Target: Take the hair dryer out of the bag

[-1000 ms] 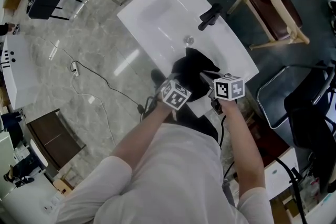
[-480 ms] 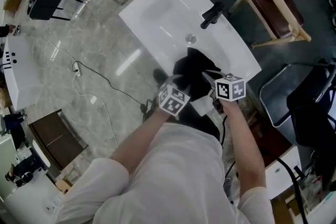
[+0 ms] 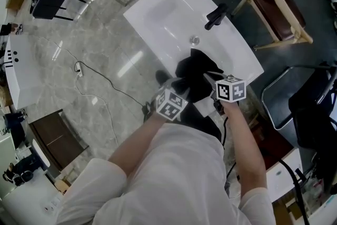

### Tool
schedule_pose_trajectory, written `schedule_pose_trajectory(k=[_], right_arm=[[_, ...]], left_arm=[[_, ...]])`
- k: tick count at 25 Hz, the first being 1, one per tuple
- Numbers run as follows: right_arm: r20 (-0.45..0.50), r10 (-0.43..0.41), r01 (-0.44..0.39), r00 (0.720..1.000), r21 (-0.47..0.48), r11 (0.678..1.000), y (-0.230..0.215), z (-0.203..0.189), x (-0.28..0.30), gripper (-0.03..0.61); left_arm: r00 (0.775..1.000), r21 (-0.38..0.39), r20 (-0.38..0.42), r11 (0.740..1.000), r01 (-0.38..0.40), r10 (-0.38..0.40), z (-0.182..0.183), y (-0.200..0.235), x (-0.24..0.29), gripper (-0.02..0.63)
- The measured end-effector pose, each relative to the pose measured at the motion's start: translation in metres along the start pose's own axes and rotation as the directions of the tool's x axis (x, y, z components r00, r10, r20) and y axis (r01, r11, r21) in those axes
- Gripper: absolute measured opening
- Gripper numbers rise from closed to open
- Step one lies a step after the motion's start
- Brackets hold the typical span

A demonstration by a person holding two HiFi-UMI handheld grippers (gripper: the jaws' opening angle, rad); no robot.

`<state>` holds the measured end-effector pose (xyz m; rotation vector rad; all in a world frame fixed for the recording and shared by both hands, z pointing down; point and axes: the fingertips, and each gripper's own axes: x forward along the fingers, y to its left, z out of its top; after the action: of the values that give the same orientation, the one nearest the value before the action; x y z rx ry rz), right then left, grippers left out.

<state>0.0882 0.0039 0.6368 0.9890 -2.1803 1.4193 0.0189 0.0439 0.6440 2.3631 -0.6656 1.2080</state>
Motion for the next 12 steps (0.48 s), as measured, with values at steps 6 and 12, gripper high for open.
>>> schedule_pose_trajectory(k=[6,12], right_arm=[[-0.023,-0.002,0.002,1.000,0.007,1.000,0.003,-0.009,0.007,0.015],[-0.059,0.007,-0.005,0.998,0.033,0.999,0.001,-0.020,0.018,0.023]], left_arm=[[1.000,0.039,-0.023,0.999,-0.003,0.004,-0.002,-0.001,0.005,0.161],[0.999,0.049,-0.034,0.999,0.004,-0.003,-0.002,0.000,0.005,0.163]])
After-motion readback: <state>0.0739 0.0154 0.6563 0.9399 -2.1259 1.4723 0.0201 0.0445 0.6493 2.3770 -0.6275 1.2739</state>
